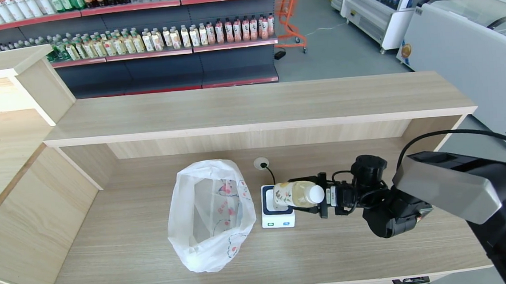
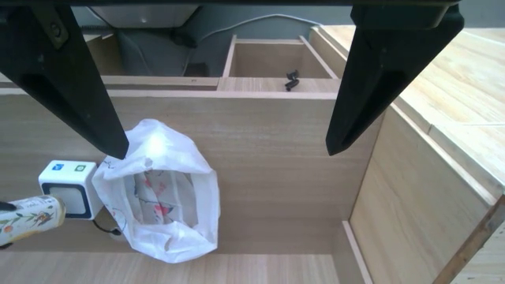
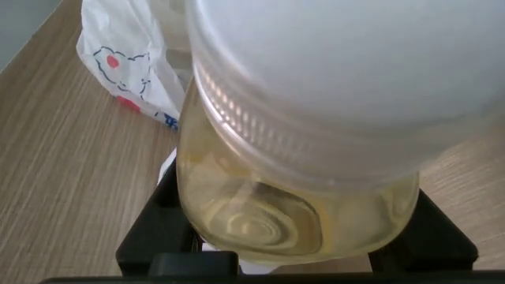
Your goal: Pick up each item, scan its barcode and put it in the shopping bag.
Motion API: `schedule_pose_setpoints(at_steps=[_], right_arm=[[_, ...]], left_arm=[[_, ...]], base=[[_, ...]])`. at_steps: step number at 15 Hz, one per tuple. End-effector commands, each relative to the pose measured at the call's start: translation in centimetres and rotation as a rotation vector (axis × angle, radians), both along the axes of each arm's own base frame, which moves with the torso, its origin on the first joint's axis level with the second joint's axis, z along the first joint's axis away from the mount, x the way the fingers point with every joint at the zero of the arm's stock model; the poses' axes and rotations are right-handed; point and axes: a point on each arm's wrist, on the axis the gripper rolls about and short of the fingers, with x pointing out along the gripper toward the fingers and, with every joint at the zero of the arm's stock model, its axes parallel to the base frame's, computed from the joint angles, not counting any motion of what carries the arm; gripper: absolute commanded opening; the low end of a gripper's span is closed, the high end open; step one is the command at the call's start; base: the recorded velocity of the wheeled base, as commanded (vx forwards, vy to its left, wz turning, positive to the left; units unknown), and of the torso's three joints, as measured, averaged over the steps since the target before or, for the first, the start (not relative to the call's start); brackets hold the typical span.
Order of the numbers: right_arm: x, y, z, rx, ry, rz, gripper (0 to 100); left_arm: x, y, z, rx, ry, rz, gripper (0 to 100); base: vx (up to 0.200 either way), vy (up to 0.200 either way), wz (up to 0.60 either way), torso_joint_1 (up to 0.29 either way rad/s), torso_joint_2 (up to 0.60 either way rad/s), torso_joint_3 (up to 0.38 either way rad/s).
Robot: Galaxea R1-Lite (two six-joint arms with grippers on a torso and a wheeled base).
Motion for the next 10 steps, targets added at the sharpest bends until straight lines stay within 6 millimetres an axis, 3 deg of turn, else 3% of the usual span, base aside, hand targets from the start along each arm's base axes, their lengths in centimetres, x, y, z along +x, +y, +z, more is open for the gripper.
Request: schedule_pose_setpoints(at_steps=[1,7,9,10], right_arm=[[0.7,0.5,-1.1,0.001,-0.001,0.009,0],[0.8,0.9,-2.0,0.000,0.008,0.043,0],[1.0,1.0,-1.1,0.010,0.001,0.043,0],[0.8,0.6,2.2,0.036,0.004,0.036,0]], left_arm=[[0.0,0.0,0.0,0.000,0.000,0.000,100],[0.0,0.0,0.0,0.000,0.000,-0.002,100],[0.0,0.0,0.0,0.000,0.000,0.000,100],[0.0,0.0,0.0,0.000,0.000,0.000,100]], base=[[0.000,0.000,0.00,0.000,0.00,0.000],[0.000,0.000,0.00,0.000,0.00,0.000],[0.000,0.000,0.00,0.000,0.00,0.000],[0.000,0.000,0.00,0.000,0.00,0.000]])
